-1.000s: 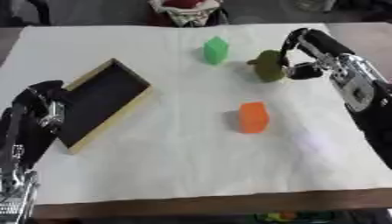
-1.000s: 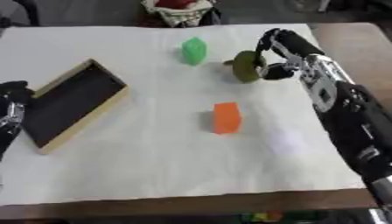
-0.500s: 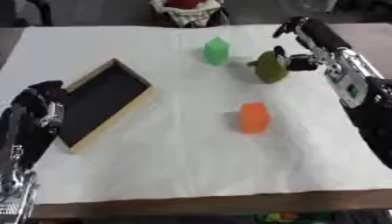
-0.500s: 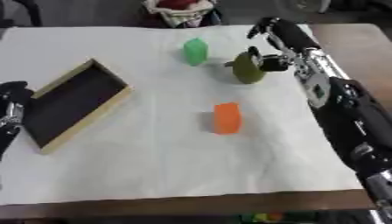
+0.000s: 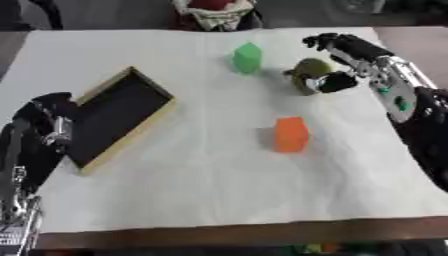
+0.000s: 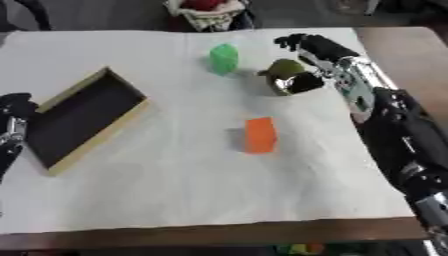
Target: Pick up objects on the table and place them in the box.
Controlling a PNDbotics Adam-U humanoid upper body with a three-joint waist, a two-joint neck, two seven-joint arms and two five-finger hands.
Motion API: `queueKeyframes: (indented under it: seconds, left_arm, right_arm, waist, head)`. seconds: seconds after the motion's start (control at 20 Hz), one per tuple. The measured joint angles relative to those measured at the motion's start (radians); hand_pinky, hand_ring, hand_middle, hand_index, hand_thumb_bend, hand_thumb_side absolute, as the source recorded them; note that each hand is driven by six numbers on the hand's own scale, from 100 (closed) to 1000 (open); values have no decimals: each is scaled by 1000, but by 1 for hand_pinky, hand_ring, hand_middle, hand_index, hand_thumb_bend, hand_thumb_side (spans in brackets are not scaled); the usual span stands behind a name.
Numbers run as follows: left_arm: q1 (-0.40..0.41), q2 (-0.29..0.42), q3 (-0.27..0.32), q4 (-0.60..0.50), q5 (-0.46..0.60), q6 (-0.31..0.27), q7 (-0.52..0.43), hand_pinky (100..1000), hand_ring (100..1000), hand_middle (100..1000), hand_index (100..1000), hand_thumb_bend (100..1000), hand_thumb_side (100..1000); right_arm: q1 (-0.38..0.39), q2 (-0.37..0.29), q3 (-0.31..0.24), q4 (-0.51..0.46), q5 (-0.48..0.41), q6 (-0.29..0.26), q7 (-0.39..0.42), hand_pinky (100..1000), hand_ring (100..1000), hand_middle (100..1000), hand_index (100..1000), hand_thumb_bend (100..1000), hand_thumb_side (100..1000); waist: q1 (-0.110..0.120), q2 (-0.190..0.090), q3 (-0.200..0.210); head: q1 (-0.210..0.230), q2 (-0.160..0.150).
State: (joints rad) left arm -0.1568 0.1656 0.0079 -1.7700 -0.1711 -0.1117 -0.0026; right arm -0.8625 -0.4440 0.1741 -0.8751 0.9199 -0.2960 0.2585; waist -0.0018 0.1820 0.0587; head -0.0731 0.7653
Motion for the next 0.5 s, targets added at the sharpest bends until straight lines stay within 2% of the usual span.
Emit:
queueKeyframes:
  seconds: [0.25, 0.45, 0.5]
  left_arm:
    - [0, 0, 0, 0, 0, 0, 0, 625, 611, 593, 742, 100, 553]
    - [0, 0, 0, 0, 0, 0, 0, 625, 612, 593, 742, 100, 552]
    - [0, 0, 0, 0, 0, 0, 0, 625, 612, 593, 742, 100, 552]
  right_arm:
    - [-1, 3, -19, 43, 33, 14, 16, 807, 842, 848, 960, 269, 567]
    - [-6, 9, -29, 67, 61, 22, 15, 800, 830, 789, 909, 241, 473]
    - [-7, 9, -32, 70, 65, 24, 13, 800, 830, 789, 909, 241, 473]
  waist:
    - [0, 0, 4]
    - [0, 1, 4]
    - [1, 1, 4]
  head:
    - [0, 0]
    - [-1, 0]
    - [-2, 0]
